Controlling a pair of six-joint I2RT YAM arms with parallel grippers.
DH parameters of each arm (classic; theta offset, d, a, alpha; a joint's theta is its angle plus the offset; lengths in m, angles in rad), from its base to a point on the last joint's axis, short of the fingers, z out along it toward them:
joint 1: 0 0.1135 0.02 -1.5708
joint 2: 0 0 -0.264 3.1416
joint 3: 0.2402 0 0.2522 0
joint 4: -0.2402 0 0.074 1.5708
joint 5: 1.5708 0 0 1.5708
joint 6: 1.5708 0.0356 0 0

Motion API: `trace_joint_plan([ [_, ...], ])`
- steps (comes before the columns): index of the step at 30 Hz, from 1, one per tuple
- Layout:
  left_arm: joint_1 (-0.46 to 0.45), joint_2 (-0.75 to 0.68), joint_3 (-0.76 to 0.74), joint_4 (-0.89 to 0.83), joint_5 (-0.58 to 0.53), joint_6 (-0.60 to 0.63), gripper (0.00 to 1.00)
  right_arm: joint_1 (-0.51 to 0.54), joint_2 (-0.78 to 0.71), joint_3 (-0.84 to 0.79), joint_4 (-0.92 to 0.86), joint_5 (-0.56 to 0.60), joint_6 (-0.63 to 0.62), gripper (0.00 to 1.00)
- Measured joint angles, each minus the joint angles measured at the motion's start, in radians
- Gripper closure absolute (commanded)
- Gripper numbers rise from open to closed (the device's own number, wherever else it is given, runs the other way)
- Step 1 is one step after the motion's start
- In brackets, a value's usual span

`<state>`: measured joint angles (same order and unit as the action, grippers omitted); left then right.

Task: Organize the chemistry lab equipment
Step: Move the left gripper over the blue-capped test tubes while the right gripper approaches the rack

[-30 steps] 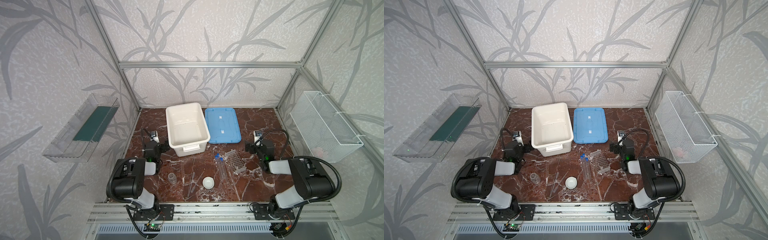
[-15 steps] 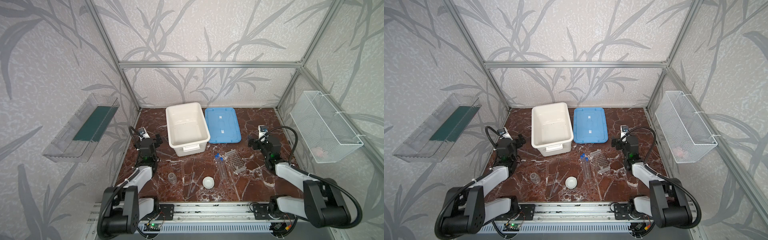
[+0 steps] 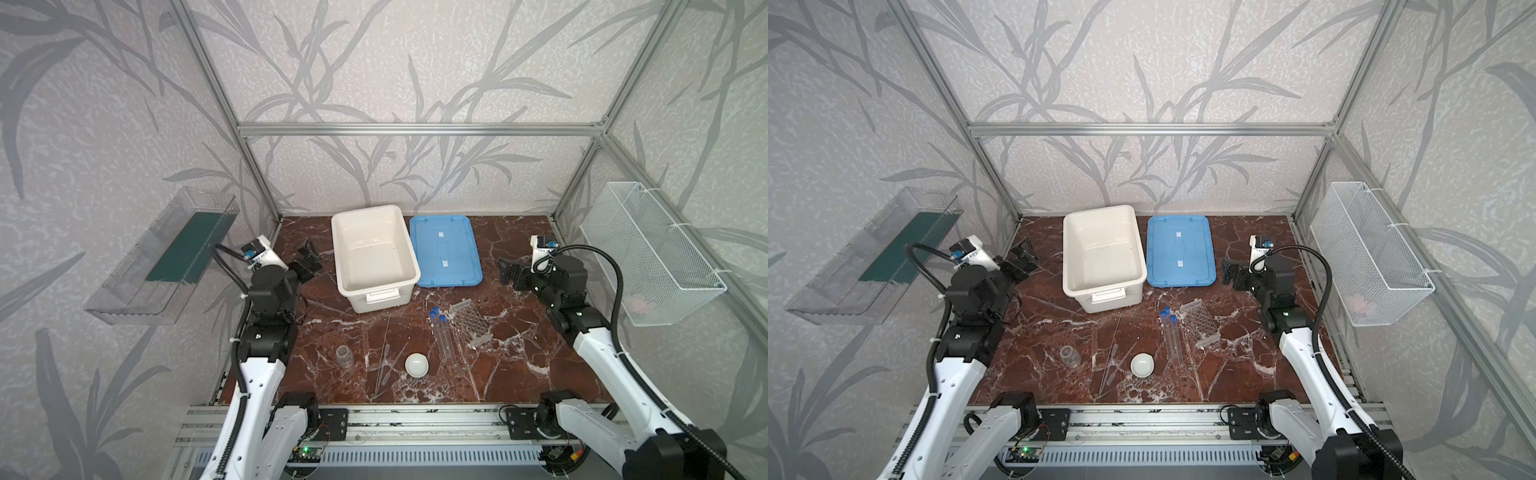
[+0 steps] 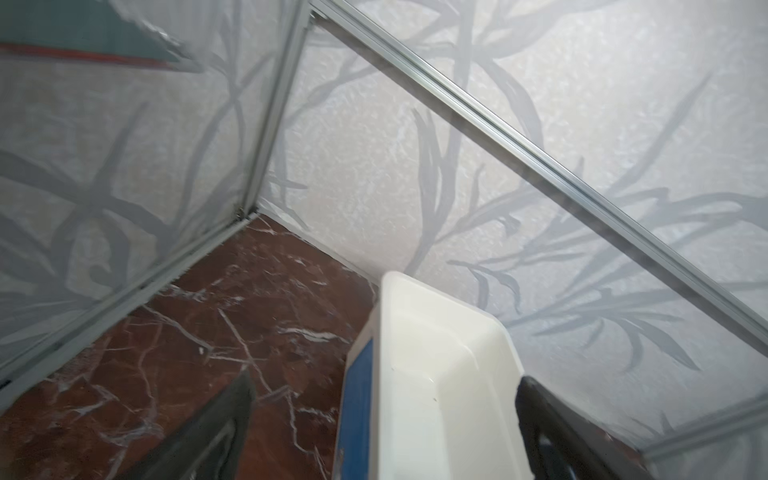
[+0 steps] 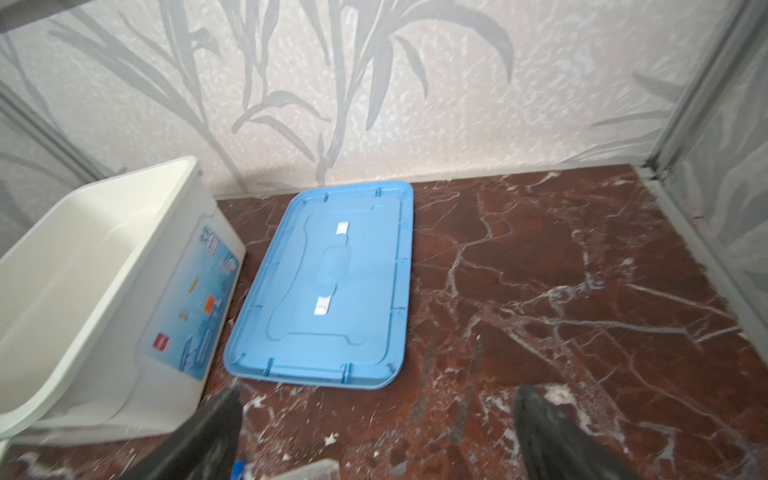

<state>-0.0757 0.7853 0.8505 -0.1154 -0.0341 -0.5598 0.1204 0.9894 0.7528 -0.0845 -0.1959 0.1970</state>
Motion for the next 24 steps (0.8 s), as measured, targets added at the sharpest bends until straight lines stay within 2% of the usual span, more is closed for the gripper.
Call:
trace_joint_plan([
  [4, -0.218, 0.057, 0.179, -0.13, 0.013, 0.023, 0.01, 0.123, 0.0, 0.069, -0.143, -0.013, -0.018, 0.01],
  [9, -0.446, 0.153, 0.28, -0.233, 0.022, 0.022, 0.04, 0.266, -0.025, 0.108, -0.272, -0.033, -0.028, 0.02],
  [18, -0.878, 0.423, 0.446, -0.425, 0.008, 0.014, 0.13, 0.297, -0.083, 0.108, -0.437, -0.101, 0.025, 0.05],
  [21, -0.976, 0.473, 0.455, -0.447, -0.01, -0.011, 0.15, 0.296, -0.09, 0.105, -0.481, -0.102, 0.047, 0.05],
  [24, -1.024, 0.5, 0.402, -0.435, -0.02, -0.05, 0.24, 0.29, -0.097, 0.087, -0.513, -0.102, 0.064, 0.09],
])
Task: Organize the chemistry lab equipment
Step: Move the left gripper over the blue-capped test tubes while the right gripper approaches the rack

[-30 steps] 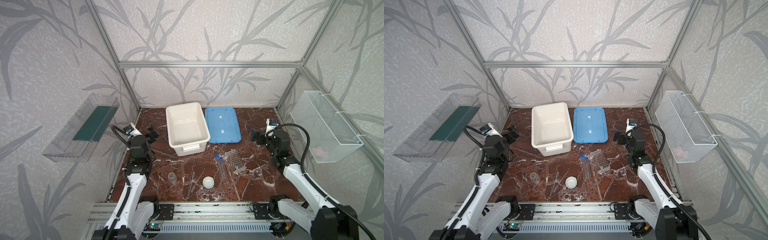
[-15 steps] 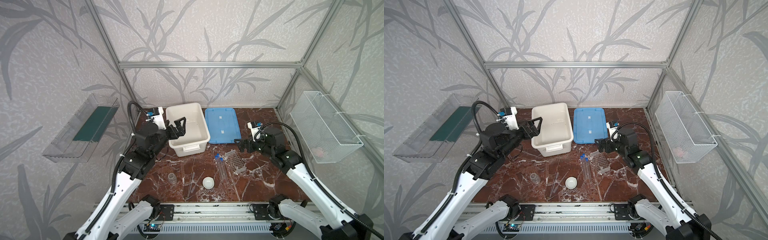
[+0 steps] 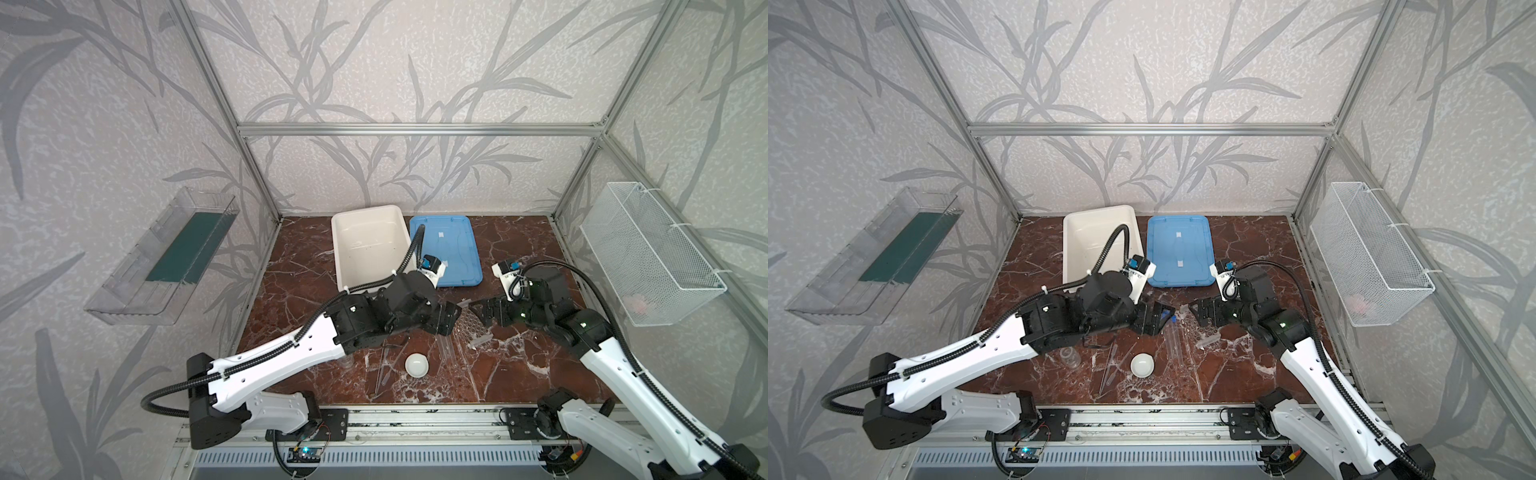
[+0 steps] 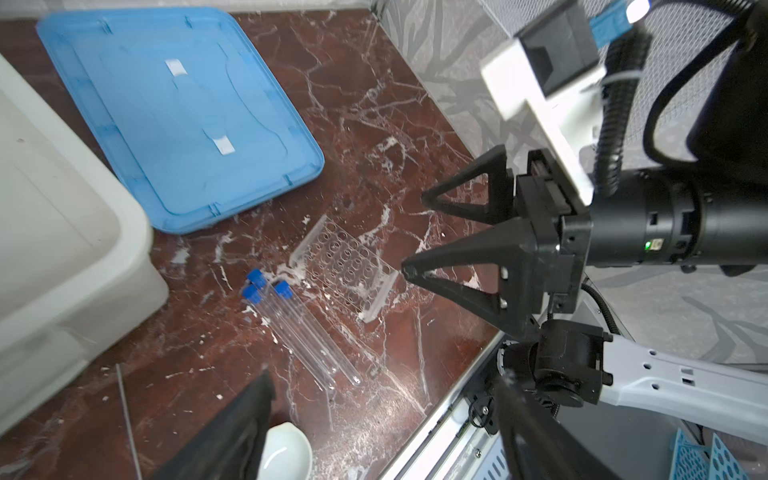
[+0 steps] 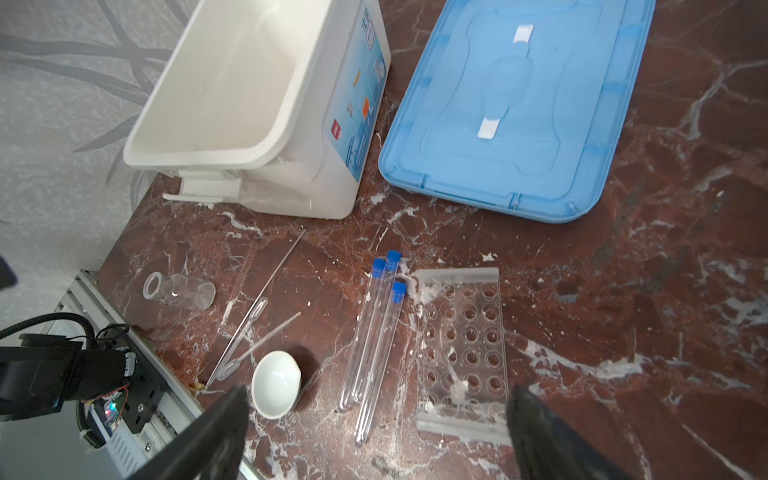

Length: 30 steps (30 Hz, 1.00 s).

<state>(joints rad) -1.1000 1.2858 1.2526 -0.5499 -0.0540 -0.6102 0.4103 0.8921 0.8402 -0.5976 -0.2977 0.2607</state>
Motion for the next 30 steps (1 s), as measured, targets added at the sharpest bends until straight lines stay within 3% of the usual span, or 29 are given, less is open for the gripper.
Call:
trace_joint_plan([
  [4, -0.006, 0.055, -0.066, 0.005, -0.027, -0.047, 0.3, -0.007, -0.012, -0.031, -0.032, 0.006, 0.01, 0.13],
  [9, -0.006, 0.168, -0.118, 0.057, -0.068, -0.085, 0.47, -0.01, -0.015, -0.062, -0.045, 0.024, 0.017, 0.18],
  [20, 0.007, 0.399, -0.122, 0.169, -0.149, -0.131, 0.57, -0.01, -0.016, -0.092, -0.043, 0.059, 0.02, 0.19],
  [30, 0.039, 0.536, -0.085, 0.157, -0.161, -0.165, 0.63, -0.01, -0.016, -0.117, -0.043, 0.082, 0.02, 0.19],
])
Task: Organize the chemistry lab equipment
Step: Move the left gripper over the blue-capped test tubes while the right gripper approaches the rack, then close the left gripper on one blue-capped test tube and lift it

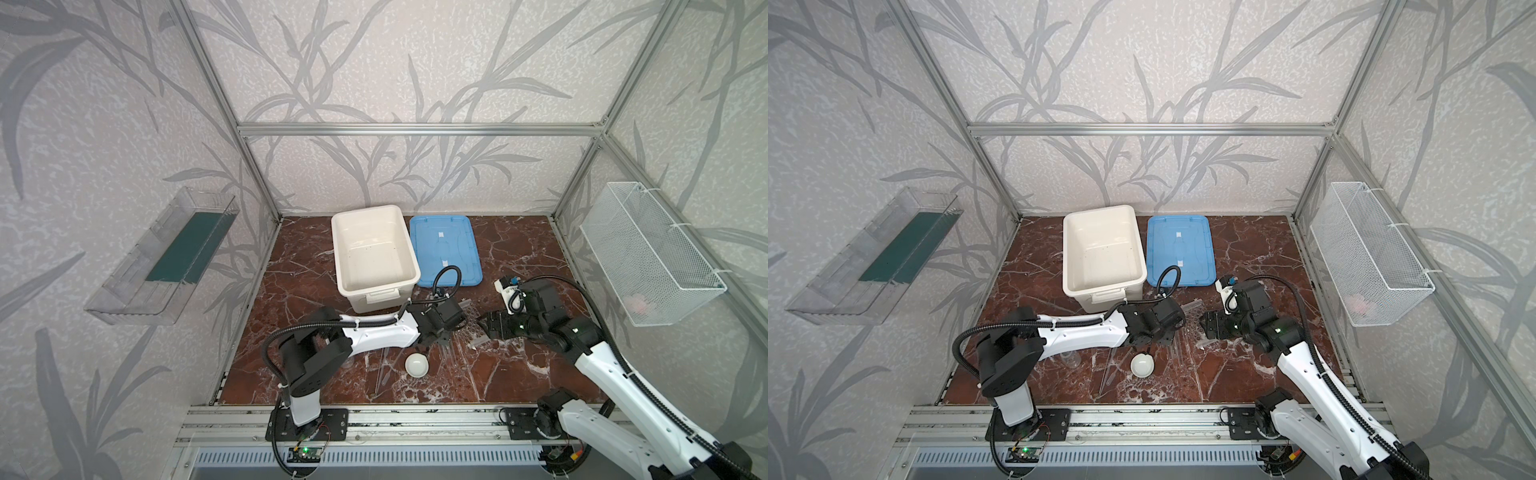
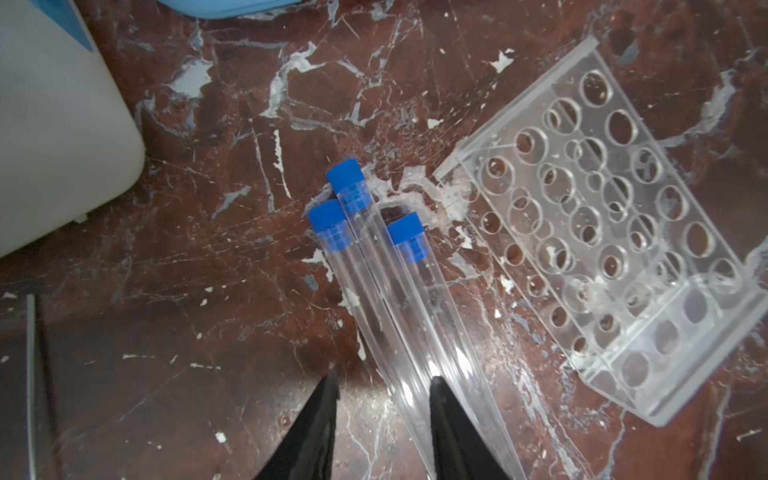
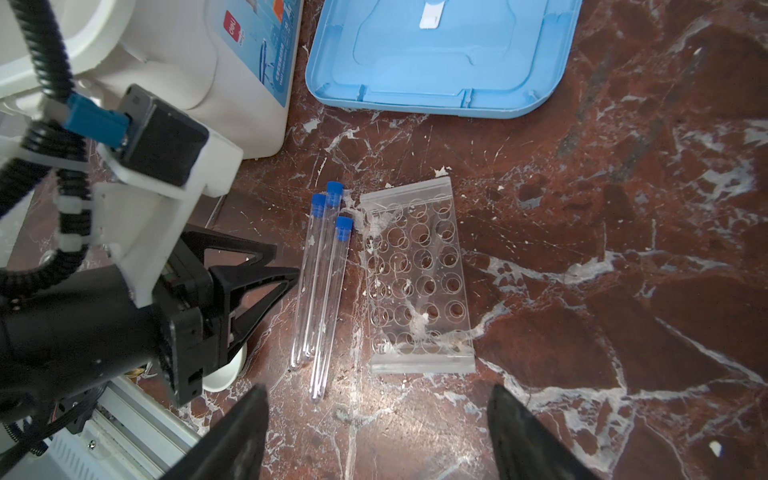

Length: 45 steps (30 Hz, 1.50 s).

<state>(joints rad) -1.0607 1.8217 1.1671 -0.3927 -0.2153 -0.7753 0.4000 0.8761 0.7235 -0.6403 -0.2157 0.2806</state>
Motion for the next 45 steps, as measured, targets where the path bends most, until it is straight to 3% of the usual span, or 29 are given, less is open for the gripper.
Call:
trace_joint_plan([
  [9, 0.007, 0.045, 0.025, -0.005, 0.002, 0.0, 0.7, 0.0, 0.0, -0.011, 0.004, 0.013, 0.002, 0.19],
  [28, 0.008, 0.093, 0.055, -0.097, 0.013, -0.014, 0.72, 0.0, -0.008, -0.024, 0.01, 0.016, 0.02, 0.19],
  [41, 0.001, 0.093, 0.055, -0.135, 0.08, -0.039, 0.74, 0.0, -0.027, -0.043, 0.016, 0.016, 0.038, 0.19],
  [45, 0.008, 0.093, 0.055, -0.135, 0.093, -0.048, 0.8, 0.0, -0.029, -0.048, 0.016, 0.016, 0.045, 0.16],
])
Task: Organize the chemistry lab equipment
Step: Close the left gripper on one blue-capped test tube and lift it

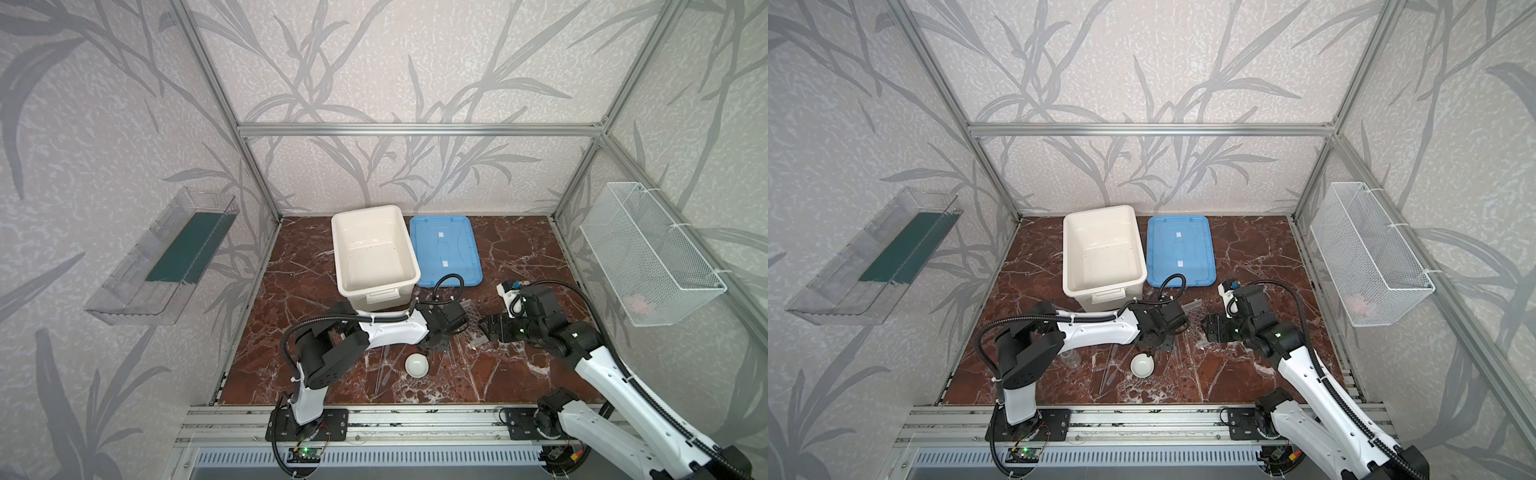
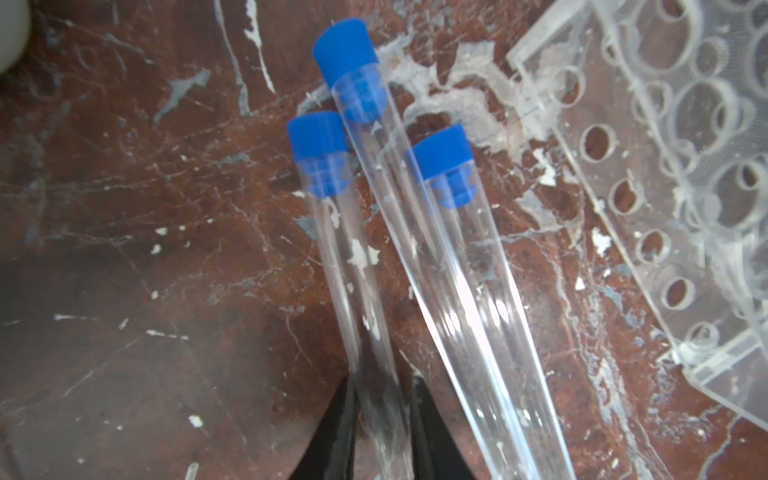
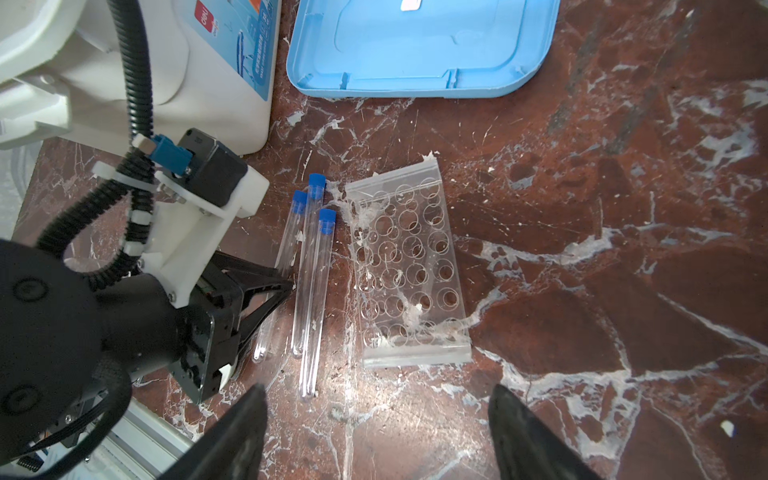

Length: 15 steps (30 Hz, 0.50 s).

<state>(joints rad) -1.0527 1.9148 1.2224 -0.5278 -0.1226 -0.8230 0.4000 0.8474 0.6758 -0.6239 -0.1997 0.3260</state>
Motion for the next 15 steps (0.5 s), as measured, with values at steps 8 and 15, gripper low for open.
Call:
trace_joint_plan([
  [8, 0.004, -0.002, -0.001, 0.003, 0.0, -0.011, 0.82, 0.0, -0.003, 0.0, 0.007, 0.0, 0.011, 0.16],
  [15, 0.004, -0.083, -0.115, 0.125, -0.01, -0.004, 0.84, 0.0, -0.018, 0.0, 0.018, -0.007, 0.02, 0.09],
])
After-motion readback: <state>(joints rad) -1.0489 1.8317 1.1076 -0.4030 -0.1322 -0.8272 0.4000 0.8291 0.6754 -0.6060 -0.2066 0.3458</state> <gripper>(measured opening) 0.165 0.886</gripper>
